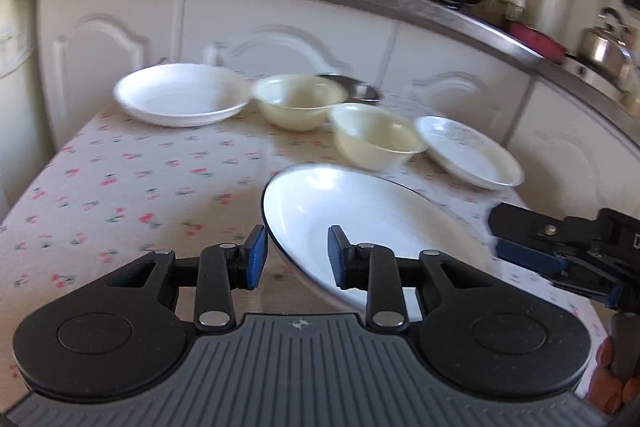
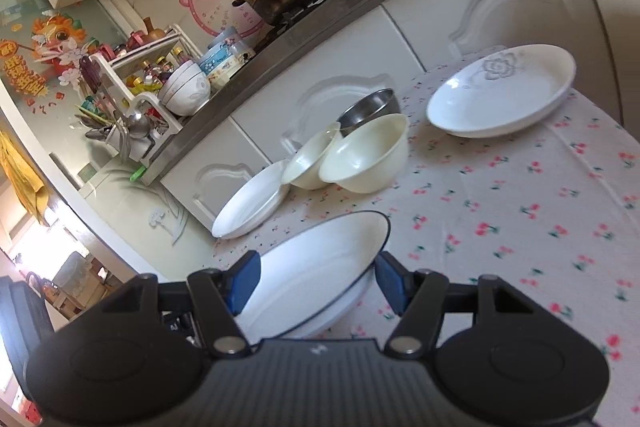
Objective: Organize plates and bowls
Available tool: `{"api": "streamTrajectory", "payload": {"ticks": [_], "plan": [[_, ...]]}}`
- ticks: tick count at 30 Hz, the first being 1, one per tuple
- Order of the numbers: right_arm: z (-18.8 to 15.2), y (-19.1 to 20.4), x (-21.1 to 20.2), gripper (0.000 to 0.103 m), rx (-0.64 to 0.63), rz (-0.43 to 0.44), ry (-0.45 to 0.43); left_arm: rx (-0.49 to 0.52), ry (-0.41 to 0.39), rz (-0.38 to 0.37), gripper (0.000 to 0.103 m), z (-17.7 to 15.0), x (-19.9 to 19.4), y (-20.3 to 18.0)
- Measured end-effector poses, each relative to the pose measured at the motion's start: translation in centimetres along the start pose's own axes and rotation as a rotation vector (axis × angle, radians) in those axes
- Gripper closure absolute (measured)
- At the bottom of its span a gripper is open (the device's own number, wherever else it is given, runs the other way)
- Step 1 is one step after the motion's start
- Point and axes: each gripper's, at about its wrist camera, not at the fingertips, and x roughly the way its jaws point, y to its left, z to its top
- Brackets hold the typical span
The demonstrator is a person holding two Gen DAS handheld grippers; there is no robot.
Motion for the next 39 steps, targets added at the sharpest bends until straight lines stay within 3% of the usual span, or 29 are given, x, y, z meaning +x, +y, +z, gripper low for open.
{"api": "streamTrajectory", "payload": {"ticks": [1, 2, 5, 12, 16, 22, 26, 35, 38, 39], "plan": [[0.0, -0.1, -0.2, 0.051, 0.008, 0.049, 0.006, 0.009, 0.005, -0.007, 0.070, -0.1, 0.0, -0.5], [-0.1, 0.2, -0.4, 0.051, 0.009, 0.069, 0.008, 0.022, -0.001, -0.015, 0.069, -0.3, 0.0, -1.0], [-0.2, 1.6, -0.7, 0.050, -0.075, 0.023, -0.007, 0.044, 0.022, -0.024, 0.070, -0.8, 0.1, -1.8], [0.6, -1.3, -1.8, 0.037, 0.036, -0.017, -0.075, 0.042, 0.028, -0.028, 0.070, -0.9, 0.5, -1.7], [0.8, -2.6, -1.7, 0.022, 0.065, -0.062, -0.090, 0.025, 0.020, -0.003, 0.068, -0.2, 1.4, -1.4], [0.9, -3.9, -0.3, 0.015, 0.094, -0.079, -0.065, 0.009, 0.059, -0.002, 0.068, -0.6, 3.3, -1.4], [0.6, -3.8, 0.8, 0.014, 0.098, -0.046, -0.031, 0.026, 0.072, -0.029, 0.069, -1.1, 3.3, -2.0], [0.3, -2.4, -0.3, 0.012, 0.027, -0.071, -0.033, 0.056, 0.071, -0.025, 0.070, -1.5, 2.3, -2.6], [0.2, -1.5, -0.5, 0.020, 0.017, 0.067, -0.013, 0.071, 0.081, -0.059, 0.070, -1.6, 2.0, -2.9], [0.1, -0.5, -0.4, 0.020, -0.025, 0.053, -0.010, 0.084, 0.085, -0.059, 0.070, -1.7, 1.9, -3.1]]}}
